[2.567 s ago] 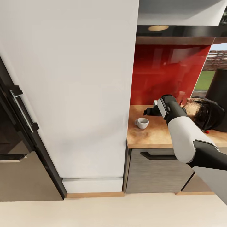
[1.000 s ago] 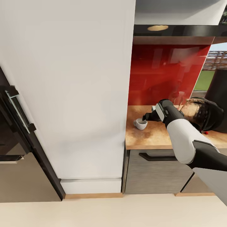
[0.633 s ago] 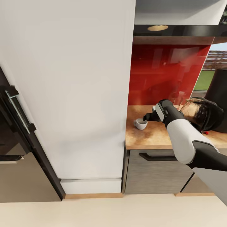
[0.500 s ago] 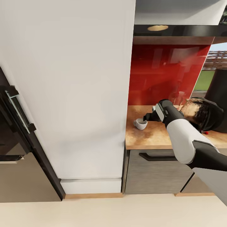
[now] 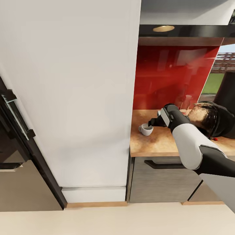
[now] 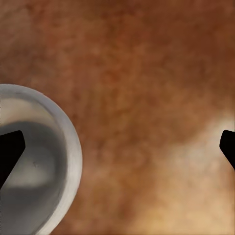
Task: Set up a coffee station on the kitchen countertop: keep the coffee maker on the countertop, move the bottle of coffee from the kitchen shelf to the counter next to the coffee maker, place a paper coffee filter on top of the coffee maker, put the saucer next to the coffee maker with the coffee cup on the saucer, and place the electric kettle next to the coffee maker.
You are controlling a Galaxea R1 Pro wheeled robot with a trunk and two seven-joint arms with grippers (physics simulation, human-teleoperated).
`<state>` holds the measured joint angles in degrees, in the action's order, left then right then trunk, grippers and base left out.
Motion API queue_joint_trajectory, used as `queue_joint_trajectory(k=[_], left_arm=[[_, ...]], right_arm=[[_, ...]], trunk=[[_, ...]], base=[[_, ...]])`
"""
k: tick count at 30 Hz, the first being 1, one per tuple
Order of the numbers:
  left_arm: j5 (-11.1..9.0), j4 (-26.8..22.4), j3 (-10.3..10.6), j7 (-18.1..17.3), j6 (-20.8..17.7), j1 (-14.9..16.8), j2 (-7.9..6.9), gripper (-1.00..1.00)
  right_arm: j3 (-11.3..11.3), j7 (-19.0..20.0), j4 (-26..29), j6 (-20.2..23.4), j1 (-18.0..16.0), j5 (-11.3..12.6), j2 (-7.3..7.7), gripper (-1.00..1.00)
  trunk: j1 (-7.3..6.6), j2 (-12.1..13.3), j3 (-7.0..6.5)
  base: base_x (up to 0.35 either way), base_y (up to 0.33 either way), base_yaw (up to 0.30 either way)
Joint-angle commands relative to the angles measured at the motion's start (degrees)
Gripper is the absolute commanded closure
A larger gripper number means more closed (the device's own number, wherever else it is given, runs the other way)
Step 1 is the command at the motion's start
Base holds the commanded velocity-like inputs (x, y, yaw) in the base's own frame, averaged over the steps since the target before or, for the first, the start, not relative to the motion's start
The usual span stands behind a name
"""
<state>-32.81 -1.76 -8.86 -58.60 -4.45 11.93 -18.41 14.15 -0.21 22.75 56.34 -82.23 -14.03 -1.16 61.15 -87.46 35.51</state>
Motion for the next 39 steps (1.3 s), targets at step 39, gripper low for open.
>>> queue_joint_trajectory(k=[39], left_arm=[[0.2,0.0,-0.5,-0.6,-0.6,0.0,-0.01,-1.00]], right_arm=[[0.4,0.0,-0.6,0.1,0.0,-0.2,-0.09,-1.00]], trunk=[[2.85,-5.2,2.39]], base=[[0.000,0.000,0.000]])
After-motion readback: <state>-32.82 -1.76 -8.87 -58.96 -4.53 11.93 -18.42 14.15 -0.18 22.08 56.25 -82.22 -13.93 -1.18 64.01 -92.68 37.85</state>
